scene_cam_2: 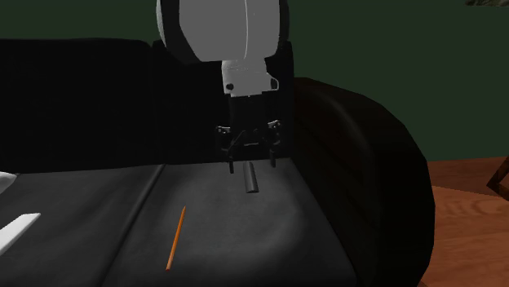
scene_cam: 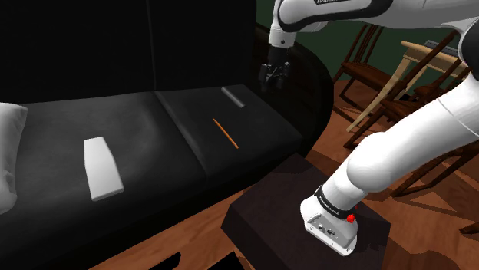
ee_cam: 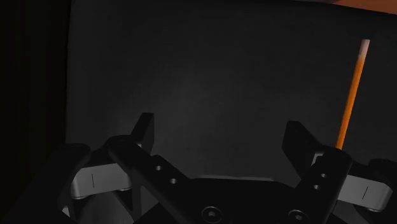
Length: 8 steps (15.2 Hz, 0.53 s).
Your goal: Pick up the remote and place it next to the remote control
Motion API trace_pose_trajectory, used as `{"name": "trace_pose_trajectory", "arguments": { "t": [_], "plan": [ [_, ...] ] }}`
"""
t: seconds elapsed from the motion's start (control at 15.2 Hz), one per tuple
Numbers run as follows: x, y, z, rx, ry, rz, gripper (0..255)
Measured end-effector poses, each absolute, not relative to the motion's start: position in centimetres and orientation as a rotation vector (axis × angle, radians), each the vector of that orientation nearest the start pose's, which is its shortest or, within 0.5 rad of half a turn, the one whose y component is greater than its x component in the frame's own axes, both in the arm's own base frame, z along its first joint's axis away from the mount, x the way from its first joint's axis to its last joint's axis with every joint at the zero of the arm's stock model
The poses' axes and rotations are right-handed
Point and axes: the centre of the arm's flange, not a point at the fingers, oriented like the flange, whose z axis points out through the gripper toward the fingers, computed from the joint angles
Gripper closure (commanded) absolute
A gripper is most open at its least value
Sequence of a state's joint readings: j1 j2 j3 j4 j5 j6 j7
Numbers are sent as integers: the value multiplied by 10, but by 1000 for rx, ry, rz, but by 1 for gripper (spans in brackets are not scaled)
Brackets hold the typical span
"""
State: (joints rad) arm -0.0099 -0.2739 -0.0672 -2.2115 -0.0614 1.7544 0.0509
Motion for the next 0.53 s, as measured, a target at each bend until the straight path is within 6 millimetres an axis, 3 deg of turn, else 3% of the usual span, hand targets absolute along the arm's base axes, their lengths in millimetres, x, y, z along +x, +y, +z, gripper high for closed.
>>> {"name": "trace_pose_trajectory", "arguments": {
  "t": [0.53],
  "plan": [
    [541,-67,427,-3113,210,325,0]
  ]
}}
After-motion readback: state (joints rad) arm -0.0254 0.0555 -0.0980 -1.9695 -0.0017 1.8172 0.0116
